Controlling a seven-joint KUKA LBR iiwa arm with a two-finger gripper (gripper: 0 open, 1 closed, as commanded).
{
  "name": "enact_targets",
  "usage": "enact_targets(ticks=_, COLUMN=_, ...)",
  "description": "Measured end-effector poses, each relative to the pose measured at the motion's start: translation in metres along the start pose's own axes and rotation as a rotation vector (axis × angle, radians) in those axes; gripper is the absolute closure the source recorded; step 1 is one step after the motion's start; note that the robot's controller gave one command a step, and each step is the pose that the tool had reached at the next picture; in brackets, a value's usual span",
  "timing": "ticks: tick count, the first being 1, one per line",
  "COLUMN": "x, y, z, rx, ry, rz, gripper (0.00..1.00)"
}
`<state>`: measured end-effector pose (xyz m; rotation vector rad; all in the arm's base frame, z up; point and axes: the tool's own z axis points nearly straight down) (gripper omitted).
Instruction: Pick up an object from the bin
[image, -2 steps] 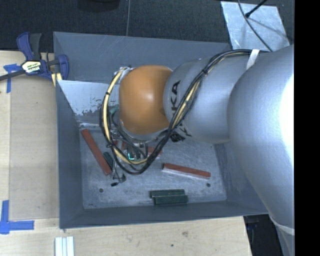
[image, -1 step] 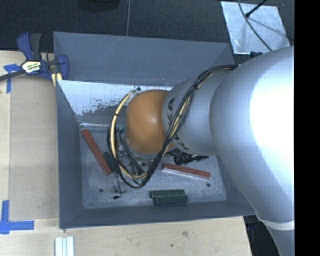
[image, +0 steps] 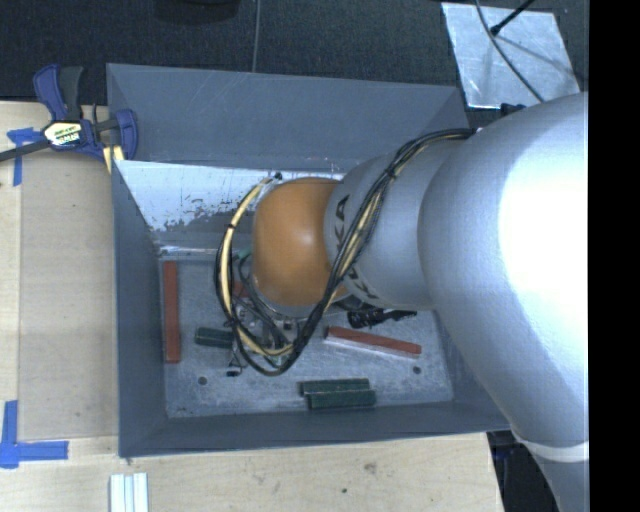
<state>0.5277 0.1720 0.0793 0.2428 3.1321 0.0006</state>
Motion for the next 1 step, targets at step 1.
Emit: enact_targets(ticks=1, x=-0.0116, y=0.0136, z=-0.1582, rx=-0.004, ry=-0.011, rz=-0.088, gripper=1.0)
